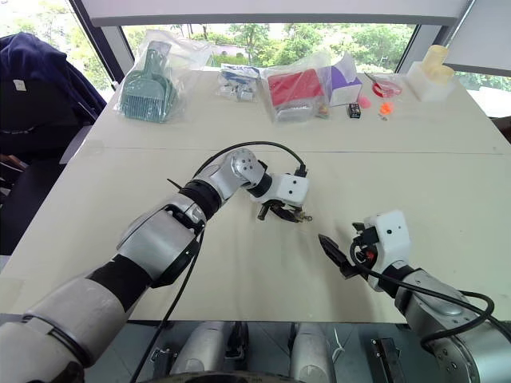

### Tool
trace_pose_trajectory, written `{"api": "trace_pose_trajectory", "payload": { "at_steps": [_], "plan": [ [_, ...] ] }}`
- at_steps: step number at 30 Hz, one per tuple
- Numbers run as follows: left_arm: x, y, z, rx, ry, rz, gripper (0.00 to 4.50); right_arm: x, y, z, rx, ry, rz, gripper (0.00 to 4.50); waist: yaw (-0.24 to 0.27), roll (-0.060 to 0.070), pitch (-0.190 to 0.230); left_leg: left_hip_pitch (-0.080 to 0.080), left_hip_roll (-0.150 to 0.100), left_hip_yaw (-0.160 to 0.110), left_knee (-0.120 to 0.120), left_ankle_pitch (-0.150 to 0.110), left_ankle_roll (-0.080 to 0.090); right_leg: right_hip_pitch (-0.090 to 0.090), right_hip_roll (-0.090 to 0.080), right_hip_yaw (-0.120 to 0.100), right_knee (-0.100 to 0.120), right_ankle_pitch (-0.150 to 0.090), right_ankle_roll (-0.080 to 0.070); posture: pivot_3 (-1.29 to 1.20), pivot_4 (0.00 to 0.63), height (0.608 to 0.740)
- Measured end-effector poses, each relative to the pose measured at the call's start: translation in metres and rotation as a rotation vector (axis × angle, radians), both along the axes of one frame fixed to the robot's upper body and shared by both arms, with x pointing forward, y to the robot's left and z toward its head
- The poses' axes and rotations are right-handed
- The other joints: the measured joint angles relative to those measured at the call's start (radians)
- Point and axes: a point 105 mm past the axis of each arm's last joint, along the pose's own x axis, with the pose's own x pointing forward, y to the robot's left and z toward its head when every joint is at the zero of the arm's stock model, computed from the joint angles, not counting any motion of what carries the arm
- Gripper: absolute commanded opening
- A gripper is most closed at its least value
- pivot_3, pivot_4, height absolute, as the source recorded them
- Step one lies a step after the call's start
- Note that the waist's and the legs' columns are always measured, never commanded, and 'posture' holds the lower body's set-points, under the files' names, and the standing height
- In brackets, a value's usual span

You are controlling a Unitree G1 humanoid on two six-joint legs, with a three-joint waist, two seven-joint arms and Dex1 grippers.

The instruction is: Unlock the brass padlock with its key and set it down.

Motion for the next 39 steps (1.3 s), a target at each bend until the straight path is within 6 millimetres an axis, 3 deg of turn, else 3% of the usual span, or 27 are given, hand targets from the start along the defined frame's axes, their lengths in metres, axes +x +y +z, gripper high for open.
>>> {"api": "trace_pose_trajectory", "payload": {
  "at_steps": [2, 7, 12, 21, 28, 31, 38, 39],
  "plan": [
    [0.005, 0.010, 0.003, -0.030, -0.010, 0.009, 0.76, 0.003, 0.006, 0.006, 0.049, -0.024, 0.011, 4.50, -0.005, 0.000, 0.000, 0.000, 0.001, 0.000, 0.000, 0.000, 0.000, -0.001, 0.000, 0.000, 0.000, 0.000, 0.000, 0.00, 0.150, 0.735],
    [0.019, 0.064, 0.033, -0.167, -0.043, 0.014, 0.76, 0.014, 0.021, 0.026, 0.196, -0.088, 0.027, 4.50, -0.026, 0.000, 0.000, -0.003, 0.001, 0.000, -0.003, 0.000, -0.001, -0.006, 0.000, 0.000, 0.004, 0.000, 0.000, 0.00, 0.150, 0.735],
    [0.006, 0.086, 0.064, -0.362, -0.104, -0.050, 0.76, 0.032, 0.044, 0.054, 0.390, -0.151, 0.095, 4.50, -0.027, 0.001, 0.000, -0.002, 0.000, 0.001, -0.002, 0.000, -0.001, -0.004, -0.001, 0.000, 0.003, 0.001, 0.000, 0.00, 0.150, 0.735],
    [-0.020, 0.081, 0.098, -0.589, -0.247, 0.017, 0.76, 0.053, 0.062, 0.074, 0.551, -0.135, 0.148, 4.50, -0.027, 0.001, 0.000, -0.001, -0.001, 0.000, -0.001, 0.001, -0.001, -0.001, 0.000, 0.000, 0.002, 0.002, 0.002, 0.00, 0.150, 0.735],
    [-0.028, 0.076, 0.099, -0.629, -0.267, 0.051, 0.76, 0.055, 0.066, 0.076, 0.581, -0.115, 0.166, 4.50, -0.027, 0.002, 0.000, 0.000, -0.001, 0.000, -0.002, 0.001, -0.002, -0.001, 0.001, 0.000, 0.003, 0.002, 0.002, 0.00, 0.150, 0.735],
    [-0.028, 0.075, 0.098, -0.624, -0.264, 0.048, 0.76, 0.054, 0.067, 0.078, 0.599, -0.111, 0.176, 3.66, -0.027, 0.002, 0.000, 0.000, -0.001, 0.001, -0.002, 0.001, -0.002, -0.001, 0.001, 0.000, 0.003, 0.002, 0.002, 0.00, 0.150, 0.735],
    [-0.030, 0.072, 0.098, -0.635, -0.262, 0.036, 0.76, 0.052, 0.069, 0.079, 0.621, -0.096, 0.185, 0.05, -0.027, 0.002, 0.000, 0.000, -0.001, 0.001, -0.002, 0.001, -0.002, -0.001, 0.001, 0.000, 0.003, 0.002, 0.002, 0.00, 0.150, 0.735],
    [-0.030, 0.073, 0.097, -0.634, -0.262, 0.036, 0.76, 0.050, 0.071, 0.079, 0.624, -0.095, 0.195, 0.05, -0.027, 0.002, 0.000, 0.000, -0.001, 0.001, -0.002, 0.001, -0.002, -0.001, 0.001, 0.000, 0.003, 0.002, 0.002, 0.00, 0.150, 0.735]
  ]
}}
